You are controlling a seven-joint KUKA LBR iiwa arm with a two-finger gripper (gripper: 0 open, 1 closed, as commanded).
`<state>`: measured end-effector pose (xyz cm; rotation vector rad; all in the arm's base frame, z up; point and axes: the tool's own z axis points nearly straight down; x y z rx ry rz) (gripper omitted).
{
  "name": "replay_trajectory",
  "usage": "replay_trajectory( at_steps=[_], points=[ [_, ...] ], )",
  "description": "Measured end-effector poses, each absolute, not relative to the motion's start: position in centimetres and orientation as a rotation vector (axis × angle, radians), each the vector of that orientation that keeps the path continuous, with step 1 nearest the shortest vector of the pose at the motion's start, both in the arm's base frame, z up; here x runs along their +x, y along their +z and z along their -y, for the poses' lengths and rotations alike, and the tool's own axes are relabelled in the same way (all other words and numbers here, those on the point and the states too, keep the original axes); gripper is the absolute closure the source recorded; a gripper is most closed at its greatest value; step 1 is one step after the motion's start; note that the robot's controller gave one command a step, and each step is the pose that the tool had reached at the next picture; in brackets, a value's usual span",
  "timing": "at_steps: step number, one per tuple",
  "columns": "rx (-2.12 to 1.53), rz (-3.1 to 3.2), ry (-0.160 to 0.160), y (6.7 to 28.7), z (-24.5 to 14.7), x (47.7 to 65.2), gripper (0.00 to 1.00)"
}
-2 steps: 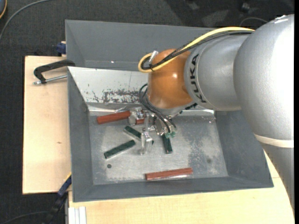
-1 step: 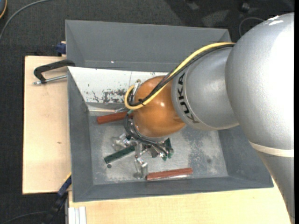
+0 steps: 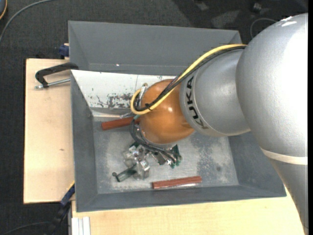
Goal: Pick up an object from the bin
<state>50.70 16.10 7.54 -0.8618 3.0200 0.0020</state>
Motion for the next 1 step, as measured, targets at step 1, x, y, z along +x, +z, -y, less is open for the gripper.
replay_trajectory(
  at_steps=[1],
  points=[
    [-0.873, -3.002, 0.003, 23.79, -17.5, 51.41, 1.0]
  ],
)
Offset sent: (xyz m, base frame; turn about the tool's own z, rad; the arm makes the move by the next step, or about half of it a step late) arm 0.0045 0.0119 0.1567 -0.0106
